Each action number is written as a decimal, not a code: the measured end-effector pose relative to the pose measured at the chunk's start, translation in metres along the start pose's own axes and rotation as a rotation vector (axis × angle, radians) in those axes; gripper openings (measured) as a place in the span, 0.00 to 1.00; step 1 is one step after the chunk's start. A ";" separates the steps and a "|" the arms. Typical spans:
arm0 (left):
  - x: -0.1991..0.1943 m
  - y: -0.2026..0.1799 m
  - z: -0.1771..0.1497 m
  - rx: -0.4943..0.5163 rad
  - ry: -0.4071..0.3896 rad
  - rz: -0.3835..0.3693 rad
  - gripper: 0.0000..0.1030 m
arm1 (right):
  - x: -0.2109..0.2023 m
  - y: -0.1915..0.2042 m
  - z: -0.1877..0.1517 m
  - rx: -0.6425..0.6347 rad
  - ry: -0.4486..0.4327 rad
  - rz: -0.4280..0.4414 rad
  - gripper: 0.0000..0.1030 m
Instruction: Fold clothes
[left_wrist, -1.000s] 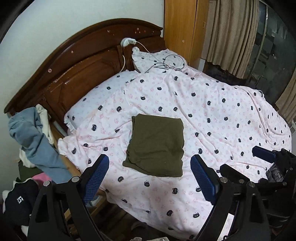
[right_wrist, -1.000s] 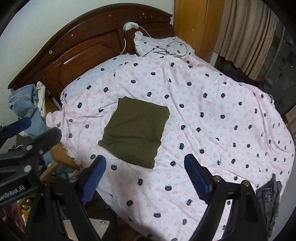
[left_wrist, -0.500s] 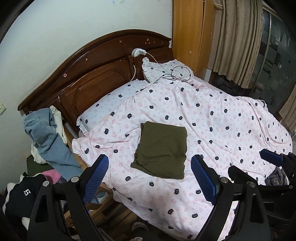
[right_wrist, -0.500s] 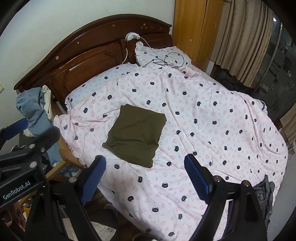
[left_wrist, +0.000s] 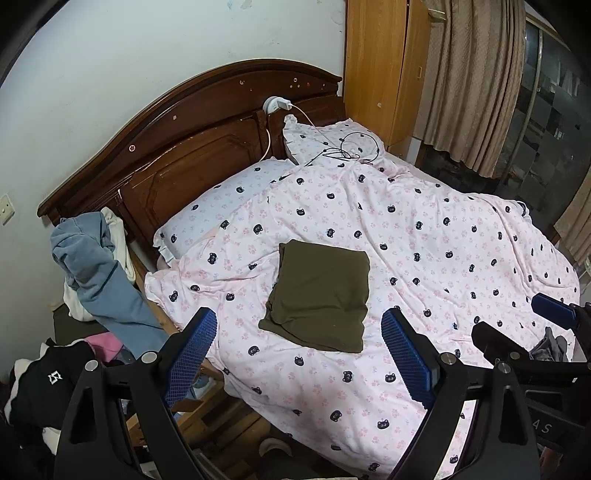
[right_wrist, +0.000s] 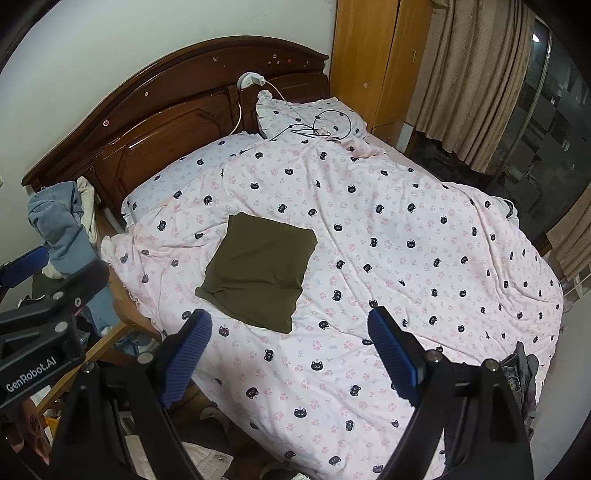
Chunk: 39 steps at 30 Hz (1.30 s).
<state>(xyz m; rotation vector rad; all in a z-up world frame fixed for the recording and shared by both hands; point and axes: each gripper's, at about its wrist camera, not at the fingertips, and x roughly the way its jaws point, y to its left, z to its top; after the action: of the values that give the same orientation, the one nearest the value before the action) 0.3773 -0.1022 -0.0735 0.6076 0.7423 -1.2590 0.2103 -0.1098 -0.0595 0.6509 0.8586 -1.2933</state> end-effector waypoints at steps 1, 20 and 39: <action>0.000 0.000 0.000 -0.002 0.001 0.001 0.86 | 0.000 0.000 0.000 0.000 0.001 -0.003 0.86; 0.002 0.009 0.008 -0.041 0.015 -0.016 0.86 | 0.004 -0.012 0.001 0.024 0.019 -0.009 0.86; -0.001 0.023 0.023 -0.093 -0.034 -0.018 0.86 | 0.007 -0.023 0.015 0.030 0.016 0.015 0.86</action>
<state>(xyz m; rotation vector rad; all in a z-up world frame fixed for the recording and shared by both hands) 0.4032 -0.1138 -0.0581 0.5034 0.7753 -1.2416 0.1906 -0.1298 -0.0558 0.6911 0.8468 -1.2915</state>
